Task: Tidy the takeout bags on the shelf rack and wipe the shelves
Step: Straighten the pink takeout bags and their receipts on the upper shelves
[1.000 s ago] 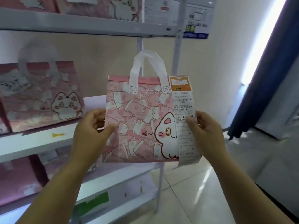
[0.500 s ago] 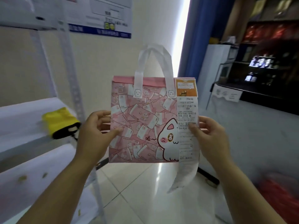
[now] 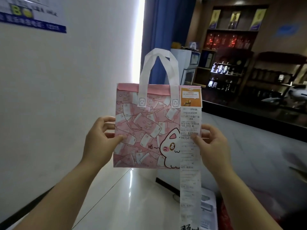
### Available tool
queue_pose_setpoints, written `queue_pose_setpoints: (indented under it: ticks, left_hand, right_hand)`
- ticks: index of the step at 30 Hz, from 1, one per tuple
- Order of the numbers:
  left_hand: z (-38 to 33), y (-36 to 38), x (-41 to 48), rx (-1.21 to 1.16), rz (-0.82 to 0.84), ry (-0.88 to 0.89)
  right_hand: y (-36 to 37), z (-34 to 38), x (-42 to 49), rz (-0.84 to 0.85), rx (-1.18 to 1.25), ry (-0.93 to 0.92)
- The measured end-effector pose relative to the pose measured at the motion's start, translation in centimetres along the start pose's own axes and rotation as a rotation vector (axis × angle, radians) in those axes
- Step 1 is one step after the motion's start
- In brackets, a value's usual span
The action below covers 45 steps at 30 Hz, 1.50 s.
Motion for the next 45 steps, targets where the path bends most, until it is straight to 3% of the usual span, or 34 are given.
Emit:
queue_pose_setpoints:
  ticks: [21, 34, 45]
  left_hand:
    - [4.1, 24.2, 38.1, -0.016, 0.342, 0.189]
    - [6.2, 36.8, 55.8, 0.034, 0.379, 0.223]
    - [11.6, 43.4, 62.5, 0.03, 0.378, 0.147]
  right_hand:
    - [-8.0, -11.6, 29.7, -0.415, -0.247, -0.037]
    - [-12.9, -21.3, 47.2, -0.487, -0.242, -0.045]
    - [-13.3, -27.9, 54.7, -0.43, -0.215, -0.005]
Point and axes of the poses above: each hand's wrist, its own x-axis towards the middle knuckle, its own y-axis out of the palm, z = x × y, the point moved 8 cm from there along x, towards the middle knuckle, and after that the axes turned 9 degrees about z, right-handed, at the moved point
